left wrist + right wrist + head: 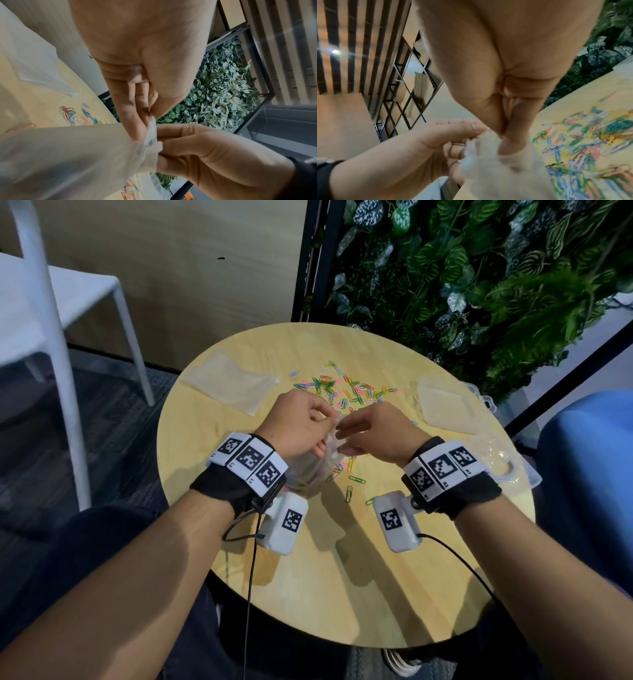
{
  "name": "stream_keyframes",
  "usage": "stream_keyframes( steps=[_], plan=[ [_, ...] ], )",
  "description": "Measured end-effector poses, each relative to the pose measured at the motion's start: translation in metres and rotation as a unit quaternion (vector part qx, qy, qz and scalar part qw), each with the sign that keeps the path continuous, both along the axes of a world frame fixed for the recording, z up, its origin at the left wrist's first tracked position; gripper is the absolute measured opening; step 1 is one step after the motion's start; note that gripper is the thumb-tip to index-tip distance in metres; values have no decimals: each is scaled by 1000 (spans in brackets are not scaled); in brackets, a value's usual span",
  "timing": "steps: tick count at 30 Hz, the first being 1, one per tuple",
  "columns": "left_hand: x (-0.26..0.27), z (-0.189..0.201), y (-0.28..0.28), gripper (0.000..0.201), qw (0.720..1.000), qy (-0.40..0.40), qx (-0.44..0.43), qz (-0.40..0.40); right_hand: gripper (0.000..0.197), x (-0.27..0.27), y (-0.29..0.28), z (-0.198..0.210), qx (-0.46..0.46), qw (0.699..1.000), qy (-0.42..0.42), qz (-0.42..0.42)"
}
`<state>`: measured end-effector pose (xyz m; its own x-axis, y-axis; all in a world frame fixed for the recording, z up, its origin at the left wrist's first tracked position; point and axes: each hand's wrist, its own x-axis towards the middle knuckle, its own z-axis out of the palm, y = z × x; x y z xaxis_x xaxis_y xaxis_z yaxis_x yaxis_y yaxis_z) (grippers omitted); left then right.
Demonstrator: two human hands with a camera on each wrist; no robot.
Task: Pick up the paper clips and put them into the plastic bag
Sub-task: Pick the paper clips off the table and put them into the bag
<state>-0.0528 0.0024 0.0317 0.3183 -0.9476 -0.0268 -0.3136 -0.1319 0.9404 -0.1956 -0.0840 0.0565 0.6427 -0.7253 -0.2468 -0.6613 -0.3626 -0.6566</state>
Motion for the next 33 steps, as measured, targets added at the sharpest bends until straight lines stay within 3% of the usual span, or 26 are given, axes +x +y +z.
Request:
stream_keyframes(
  steps=[4,6,9,11,14,16,20,25,27,31,33],
  plan=[
    [15,5,3,10,999,-14,1,34,14,-22,7,9,-8,982,-177,-65],
    [25,7,7,9,998,-22,1,57,24,-42,5,-2,-33,985,-133,-109],
    [35,11,11,10,996,-48,1,75,65,-72,12,-33,66,986,60,-137],
    [38,12,14,12,995,-65,3,79,77,-82,23,-53,99,978,124,-135],
    [42,12,19,12,992,-75,-1,101,81,-79,33,-77,-3,978,184,-103],
    [45,10,22,13,990,-81,-2,114,83,-67,35,-87,-61,977,172,-111],
    [51,8,27,12,986,-78,-3,150,79,-33,25,-96,-66,984,94,-138],
    [58,3,34,11,990,-35,44,129,83,3,7,-94,-107,984,96,-105],
    [58,2,36,14,991,-27,72,106,78,15,0,-98,-130,980,134,-63],
    [57,5,34,15,992,-29,89,85,36,23,-5,-101,-214,964,159,-2],
    [55,6,31,14,992,-33,89,78,25,22,-8,-95,-237,957,166,22]
  ],
)
